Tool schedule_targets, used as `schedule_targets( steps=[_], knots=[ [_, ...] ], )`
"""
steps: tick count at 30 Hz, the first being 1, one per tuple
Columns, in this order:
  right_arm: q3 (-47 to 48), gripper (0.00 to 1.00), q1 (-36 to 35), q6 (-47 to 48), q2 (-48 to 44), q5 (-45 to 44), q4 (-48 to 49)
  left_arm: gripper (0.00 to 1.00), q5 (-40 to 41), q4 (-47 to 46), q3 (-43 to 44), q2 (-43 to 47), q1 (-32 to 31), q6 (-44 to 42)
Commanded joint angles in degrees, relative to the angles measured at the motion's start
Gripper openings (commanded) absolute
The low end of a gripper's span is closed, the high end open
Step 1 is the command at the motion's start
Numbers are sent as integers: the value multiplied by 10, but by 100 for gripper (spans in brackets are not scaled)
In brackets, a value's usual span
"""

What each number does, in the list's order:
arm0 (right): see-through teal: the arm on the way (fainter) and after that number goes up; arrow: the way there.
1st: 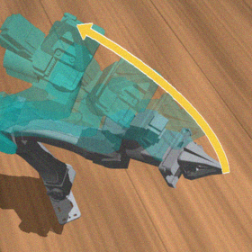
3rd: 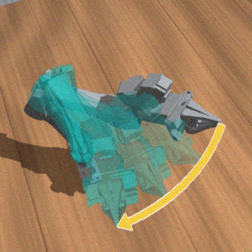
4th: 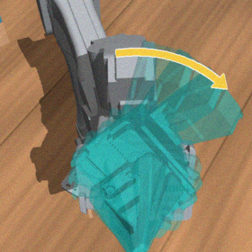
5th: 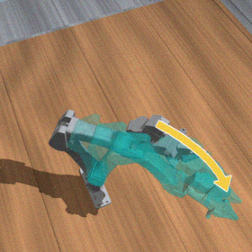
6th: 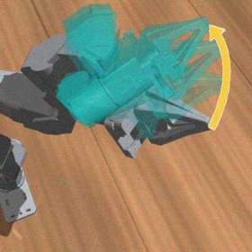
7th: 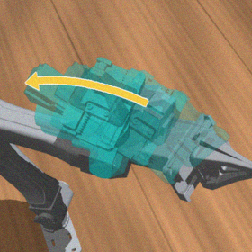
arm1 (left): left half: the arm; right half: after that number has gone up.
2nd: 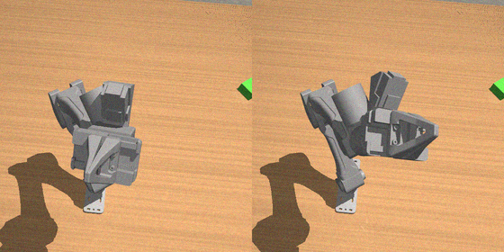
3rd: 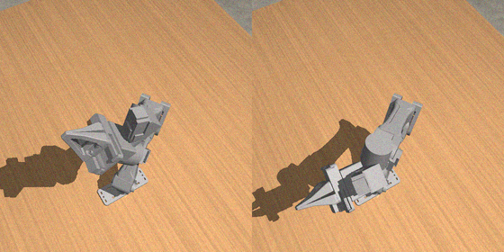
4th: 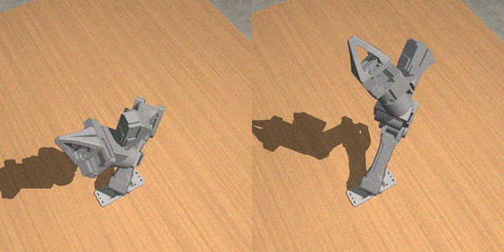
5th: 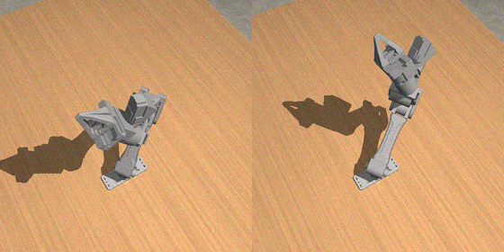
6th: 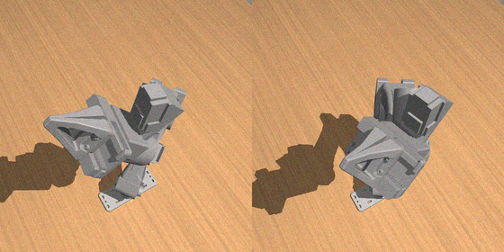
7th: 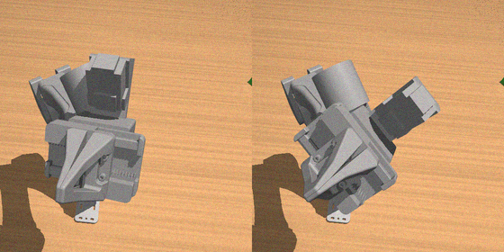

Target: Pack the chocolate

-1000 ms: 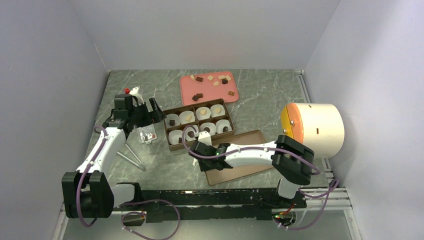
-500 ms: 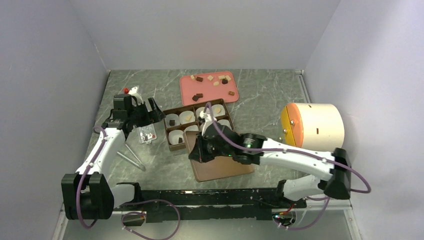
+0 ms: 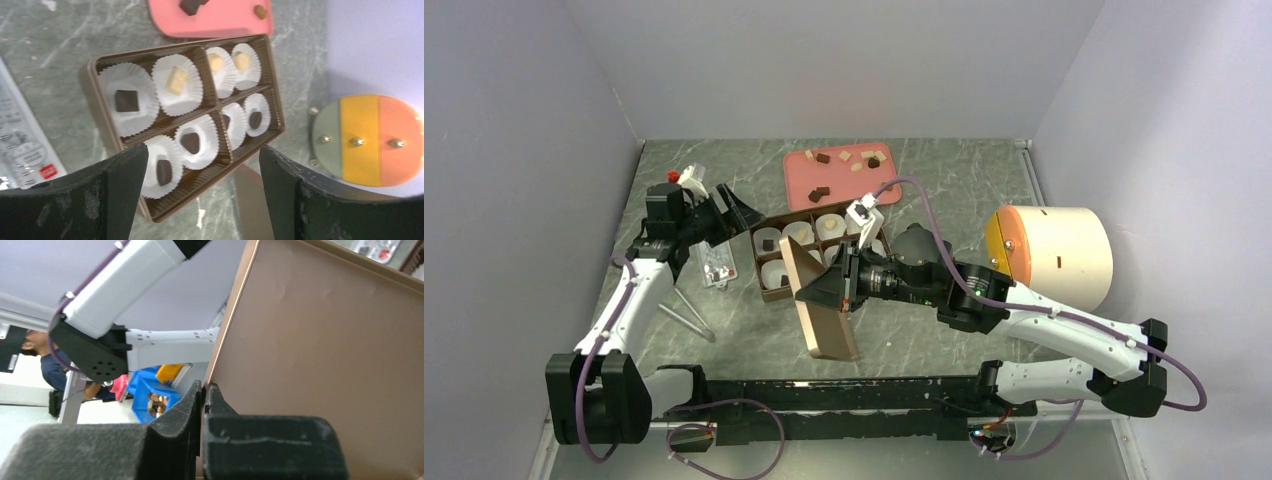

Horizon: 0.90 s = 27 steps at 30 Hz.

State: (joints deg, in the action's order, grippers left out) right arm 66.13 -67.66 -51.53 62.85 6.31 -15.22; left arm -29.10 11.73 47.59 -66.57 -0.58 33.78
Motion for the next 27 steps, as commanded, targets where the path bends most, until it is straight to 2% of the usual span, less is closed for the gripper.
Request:
schedule_targets(
  steps=[1,6,12,15,19,23,27],
  knots=[
    [30,0,7,14,-11,7,110,84,-61,-68,-7,24,1,47],
    [46,0,27,0,-6,4,142,84,-16,-33,15,11,17,51],
    [85,0,60,-17,25,49,184,82,-81,-112,-18,-12,53,123],
    [83,0,105,-45,43,97,214,82,-78,-82,-5,-34,54,88],
    [52,0,161,-129,68,172,294,83,-90,-62,10,-50,60,63],
    [91,0,179,-127,93,188,283,85,-173,-171,-19,-37,62,92],
    [118,0,214,-157,108,227,312,93,-254,-335,-64,-15,61,171]
  ],
)
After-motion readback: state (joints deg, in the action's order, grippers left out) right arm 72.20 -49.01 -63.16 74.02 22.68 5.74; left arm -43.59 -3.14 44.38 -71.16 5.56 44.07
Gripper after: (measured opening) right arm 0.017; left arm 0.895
